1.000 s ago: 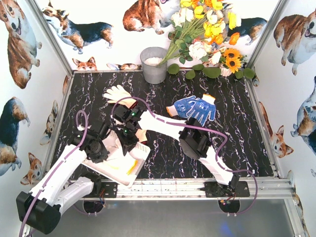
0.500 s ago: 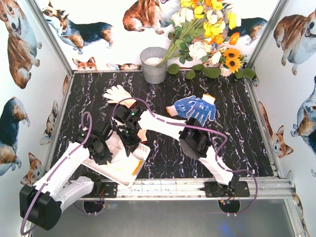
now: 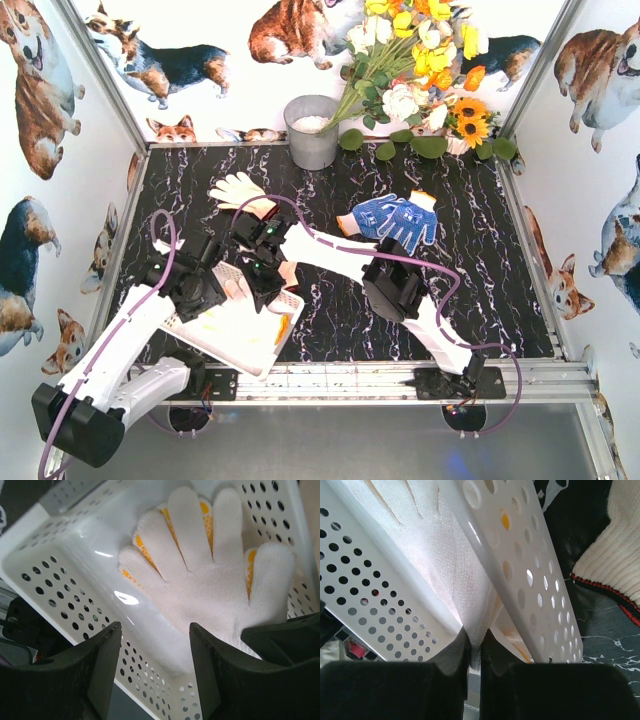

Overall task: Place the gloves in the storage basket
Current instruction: Place the glove in the bin, then adjust the glove at the center of the board.

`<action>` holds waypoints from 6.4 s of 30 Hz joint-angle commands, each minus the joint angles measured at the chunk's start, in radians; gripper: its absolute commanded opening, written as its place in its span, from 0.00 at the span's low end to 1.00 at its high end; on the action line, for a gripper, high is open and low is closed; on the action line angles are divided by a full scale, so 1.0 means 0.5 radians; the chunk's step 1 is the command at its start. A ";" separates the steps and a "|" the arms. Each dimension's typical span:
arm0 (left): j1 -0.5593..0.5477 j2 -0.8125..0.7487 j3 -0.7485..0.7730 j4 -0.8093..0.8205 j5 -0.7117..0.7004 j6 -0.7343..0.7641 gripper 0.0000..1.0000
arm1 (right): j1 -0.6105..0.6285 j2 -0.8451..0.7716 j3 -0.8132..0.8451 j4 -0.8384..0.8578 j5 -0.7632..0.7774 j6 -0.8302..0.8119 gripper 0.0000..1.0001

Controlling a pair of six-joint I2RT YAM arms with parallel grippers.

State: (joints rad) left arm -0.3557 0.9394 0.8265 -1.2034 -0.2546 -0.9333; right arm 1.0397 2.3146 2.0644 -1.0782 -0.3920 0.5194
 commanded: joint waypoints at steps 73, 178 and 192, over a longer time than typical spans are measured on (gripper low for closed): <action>0.013 -0.210 -0.793 1.021 0.267 -0.066 0.37 | -0.390 -1.661 -1.539 0.944 0.794 0.249 0.46; -1.101 1.700 0.859 1.743 0.308 0.164 0.44 | -1.243 -2.641 -2.704 1.039 0.492 0.424 0.54; -0.907 1.692 0.717 1.719 0.348 0.366 0.28 | -1.216 -1.849 -2.715 1.666 -0.043 0.652 0.43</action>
State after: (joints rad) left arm -0.8062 1.7561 1.1847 -0.3477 -0.0925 -0.7891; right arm 0.4240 1.3243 0.6502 -0.3695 -0.3435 0.8257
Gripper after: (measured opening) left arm 0.296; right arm 0.449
